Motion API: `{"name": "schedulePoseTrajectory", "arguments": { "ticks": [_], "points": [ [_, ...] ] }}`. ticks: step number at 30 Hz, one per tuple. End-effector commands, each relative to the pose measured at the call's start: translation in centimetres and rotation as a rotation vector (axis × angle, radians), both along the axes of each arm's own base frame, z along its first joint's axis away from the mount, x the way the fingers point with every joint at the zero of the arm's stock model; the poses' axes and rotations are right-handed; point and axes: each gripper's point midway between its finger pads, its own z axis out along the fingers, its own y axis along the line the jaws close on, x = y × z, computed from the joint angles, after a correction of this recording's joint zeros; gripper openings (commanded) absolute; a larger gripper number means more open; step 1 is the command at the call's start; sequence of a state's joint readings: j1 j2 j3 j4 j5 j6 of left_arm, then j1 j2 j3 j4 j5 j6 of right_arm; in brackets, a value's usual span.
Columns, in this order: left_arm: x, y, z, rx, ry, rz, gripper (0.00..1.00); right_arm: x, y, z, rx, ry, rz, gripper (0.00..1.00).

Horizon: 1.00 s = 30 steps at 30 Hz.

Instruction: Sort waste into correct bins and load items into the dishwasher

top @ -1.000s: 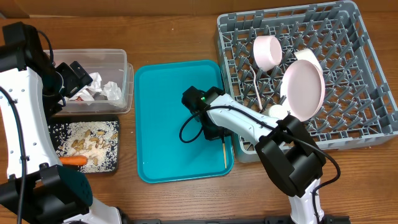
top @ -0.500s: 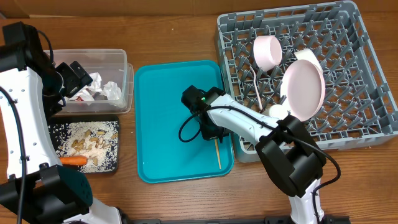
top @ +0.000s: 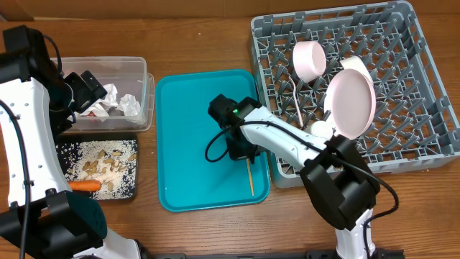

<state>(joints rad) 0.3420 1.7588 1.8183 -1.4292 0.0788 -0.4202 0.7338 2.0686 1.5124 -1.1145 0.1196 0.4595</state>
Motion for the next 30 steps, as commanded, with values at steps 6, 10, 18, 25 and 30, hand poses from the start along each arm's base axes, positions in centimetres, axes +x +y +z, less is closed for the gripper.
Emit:
{"name": "schedulePoseTrajectory", "arguments": {
  "ticks": [6,10,18,25,30],
  "points": [
    [-0.1,-0.4,0.0,-0.014,0.001,0.007,1.00,0.6,2.5,2.3,0.134,-0.022,0.023,0.04],
    [0.0,-0.4,-0.1,-0.014,0.001,0.008,1.00,1.0,2.9,3.3,0.146,-0.036,0.024,0.04],
    [-0.1,-0.4,-0.1,-0.014,0.001,0.008,1.00,2.3,3.3,4.5,0.169,-0.078,0.016,0.85],
    [-0.1,-0.4,-0.1,-0.015,0.001,0.008,1.00,2.3,3.0,4.5,0.152,-0.078,0.015,0.89],
    [-0.1,-0.4,-0.1,-0.014,0.001,0.008,1.00,2.4,3.0,4.5,0.155,-0.081,0.015,0.89]
  ]
}}
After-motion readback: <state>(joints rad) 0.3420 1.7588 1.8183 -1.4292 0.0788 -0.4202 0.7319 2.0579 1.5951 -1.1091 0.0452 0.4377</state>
